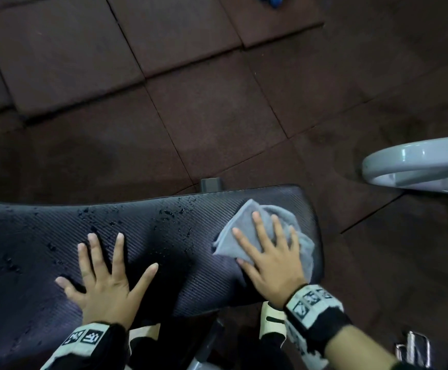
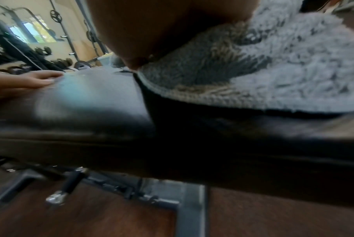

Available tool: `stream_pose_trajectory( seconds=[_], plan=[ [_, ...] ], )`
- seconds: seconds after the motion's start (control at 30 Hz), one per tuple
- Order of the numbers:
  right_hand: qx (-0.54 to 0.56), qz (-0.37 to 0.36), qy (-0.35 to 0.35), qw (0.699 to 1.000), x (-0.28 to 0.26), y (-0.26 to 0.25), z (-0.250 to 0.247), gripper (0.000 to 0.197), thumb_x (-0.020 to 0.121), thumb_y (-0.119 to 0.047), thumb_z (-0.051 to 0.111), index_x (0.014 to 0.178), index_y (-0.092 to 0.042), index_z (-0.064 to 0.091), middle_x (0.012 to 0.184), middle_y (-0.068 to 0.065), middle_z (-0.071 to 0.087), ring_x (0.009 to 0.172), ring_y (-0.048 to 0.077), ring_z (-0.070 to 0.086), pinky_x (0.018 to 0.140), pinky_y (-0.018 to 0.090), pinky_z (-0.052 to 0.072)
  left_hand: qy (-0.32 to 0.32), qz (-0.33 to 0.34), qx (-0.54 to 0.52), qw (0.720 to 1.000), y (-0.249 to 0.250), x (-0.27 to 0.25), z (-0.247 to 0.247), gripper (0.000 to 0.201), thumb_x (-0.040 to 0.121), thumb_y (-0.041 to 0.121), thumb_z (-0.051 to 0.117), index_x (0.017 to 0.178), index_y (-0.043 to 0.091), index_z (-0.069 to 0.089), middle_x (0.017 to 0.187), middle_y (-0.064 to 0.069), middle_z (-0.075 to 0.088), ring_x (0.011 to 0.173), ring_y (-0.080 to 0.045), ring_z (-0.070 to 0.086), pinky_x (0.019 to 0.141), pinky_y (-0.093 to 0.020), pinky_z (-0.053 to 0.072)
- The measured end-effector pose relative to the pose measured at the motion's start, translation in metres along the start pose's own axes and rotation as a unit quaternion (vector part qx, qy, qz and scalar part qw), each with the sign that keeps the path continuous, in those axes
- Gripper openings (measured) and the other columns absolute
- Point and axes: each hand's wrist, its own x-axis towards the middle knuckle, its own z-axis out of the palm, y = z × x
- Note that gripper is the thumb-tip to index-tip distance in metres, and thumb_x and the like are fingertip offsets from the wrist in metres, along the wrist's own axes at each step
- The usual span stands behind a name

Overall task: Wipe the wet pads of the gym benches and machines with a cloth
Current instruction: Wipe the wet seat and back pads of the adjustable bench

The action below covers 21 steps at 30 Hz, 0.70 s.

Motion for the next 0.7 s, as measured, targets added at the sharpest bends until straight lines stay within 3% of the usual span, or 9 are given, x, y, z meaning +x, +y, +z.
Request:
stream_pose_trajectory(
  seconds=[0.13,0.2,0.3,0.43,0.57,0.7],
  plan=[
    [0.018,-0.064,-0.007,0.998,0.036,-0.028,-0.008,0.058,0.091,-0.06,0.033,0.146,-0.049,0.017,0.159,-0.001,0.015,0.138,0.039,0.026,0.105,0.063,0.018,-0.005,-0.001,0.003,1.0,0.001,0.0,-0.002,0.091,0.068,0.088,0.018,0.148,0.046,0.003,0.153,0.014,-0.031,0.142,-0.009,-0.027,0.098,-0.04,-0.037],
    [0.024,-0.081,-0.016,0.996,0.07,-0.027,-0.018,0.057,0.088,-0.062,0.033,0.143,-0.051,0.024,0.155,-0.002,0.028,0.132,0.038,0.037,0.102,0.061,0.025,-0.006,-0.003,0.006,1.0,0.001,0.0,-0.002,0.093,0.067,0.088,0.016,0.148,0.045,0.001,0.152,0.014,-0.032,0.141,-0.008,-0.029,0.097,-0.04,-0.037],
    [0.031,-0.11,-0.072,0.991,0.12,-0.016,-0.038,0.062,0.081,-0.07,0.014,0.14,-0.054,0.027,0.135,-0.007,0.05,0.113,0.029,0.051,0.092,0.047,0.032,-0.008,-0.003,0.008,1.0,0.002,-0.001,-0.003,0.093,0.066,0.088,0.014,0.147,0.045,-0.001,0.151,0.014,-0.034,0.14,-0.008,-0.031,0.097,-0.041,-0.037],
    [0.0,-0.19,-0.139,0.972,0.141,0.025,-0.047,0.072,0.075,-0.074,0.001,0.142,-0.054,0.019,0.13,-0.012,0.051,0.109,0.021,0.055,0.087,0.039,0.039,-0.011,-0.009,0.004,1.0,0.004,-0.002,-0.006,0.095,0.064,0.089,0.014,0.147,0.045,-0.002,0.15,0.016,-0.036,0.139,-0.006,-0.033,0.097,-0.042,-0.035],
    [-0.008,-0.176,-0.147,0.973,0.125,0.082,-0.052,0.068,0.079,-0.072,0.005,0.142,-0.053,0.021,0.131,-0.013,0.051,0.11,0.019,0.055,0.083,0.036,0.037,-0.02,-0.012,0.005,1.0,0.006,-0.003,-0.008,0.098,0.064,0.089,0.015,0.149,0.043,0.005,0.151,0.016,-0.034,0.139,-0.006,-0.031,0.095,-0.038,-0.038],
    [-0.031,-0.154,-0.147,0.977,0.119,0.083,-0.052,0.067,0.078,-0.071,0.001,0.142,-0.056,0.013,0.136,-0.015,0.046,0.114,0.02,0.051,0.087,0.039,0.036,-0.026,-0.016,0.002,1.0,0.008,-0.004,-0.01,0.099,0.063,0.091,0.012,0.149,0.043,0.004,0.149,0.018,-0.037,0.139,-0.006,-0.031,0.095,-0.035,-0.039]
  ],
)
